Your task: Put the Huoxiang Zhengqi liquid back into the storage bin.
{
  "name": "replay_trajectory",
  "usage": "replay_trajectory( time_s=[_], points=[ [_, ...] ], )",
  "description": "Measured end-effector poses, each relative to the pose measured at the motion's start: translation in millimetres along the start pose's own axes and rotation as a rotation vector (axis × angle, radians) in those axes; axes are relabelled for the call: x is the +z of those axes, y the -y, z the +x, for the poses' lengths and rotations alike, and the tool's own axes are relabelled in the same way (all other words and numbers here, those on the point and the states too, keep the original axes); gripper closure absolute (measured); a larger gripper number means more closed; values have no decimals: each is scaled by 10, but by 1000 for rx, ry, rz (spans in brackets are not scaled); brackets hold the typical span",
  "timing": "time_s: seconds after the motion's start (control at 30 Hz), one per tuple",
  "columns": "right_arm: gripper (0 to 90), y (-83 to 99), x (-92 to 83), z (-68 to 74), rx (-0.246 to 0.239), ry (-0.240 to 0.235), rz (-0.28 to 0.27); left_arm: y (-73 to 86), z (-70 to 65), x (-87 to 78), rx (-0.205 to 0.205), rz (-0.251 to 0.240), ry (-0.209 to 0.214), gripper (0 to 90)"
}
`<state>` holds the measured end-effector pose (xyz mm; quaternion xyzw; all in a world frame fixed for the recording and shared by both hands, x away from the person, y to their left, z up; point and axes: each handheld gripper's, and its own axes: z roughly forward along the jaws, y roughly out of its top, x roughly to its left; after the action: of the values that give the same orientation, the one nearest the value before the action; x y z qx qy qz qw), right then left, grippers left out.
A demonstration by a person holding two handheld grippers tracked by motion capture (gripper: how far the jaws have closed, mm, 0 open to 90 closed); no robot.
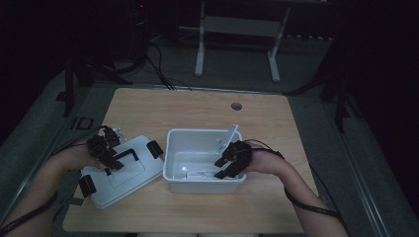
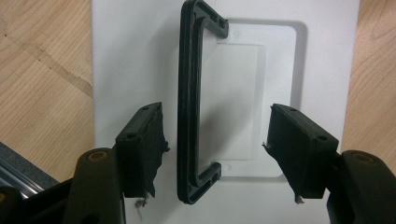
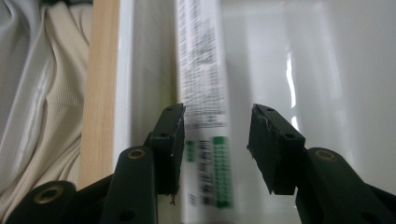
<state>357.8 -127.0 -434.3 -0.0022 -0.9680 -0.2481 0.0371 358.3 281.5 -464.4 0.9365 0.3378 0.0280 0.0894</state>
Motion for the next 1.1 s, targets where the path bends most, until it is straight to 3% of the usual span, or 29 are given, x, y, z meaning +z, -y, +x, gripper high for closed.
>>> replay_trajectory(
  time_s=[0.23,0.37,0.5,0.63,0.7,0.8,0.93,1.1],
  points=[
    [512,129,-308,-13,58,38,-120,-3,-16,-15,3,2,10,368],
    [457,276,-473,-10,109,85,-191,6,-15,-22,2,3,14,373],
    [305,498,-616,-21,183,128,-285,10,-9,-17,1,8,14,374],
    [134,725,-665,-47,240,192,-378,5,23,-1,-33,24,32,375],
    [136,848,-680,-60,264,222,-383,5,26,2,-31,24,33,375],
    [136,1081,-718,-93,335,271,-444,1,28,7,-23,23,27,375],
    [138,1353,-747,-79,389,312,-513,4,44,24,-23,12,31,375],
    [141,1642,-642,-18,479,424,-477,13,45,101,-25,4,39,431]
  ],
)
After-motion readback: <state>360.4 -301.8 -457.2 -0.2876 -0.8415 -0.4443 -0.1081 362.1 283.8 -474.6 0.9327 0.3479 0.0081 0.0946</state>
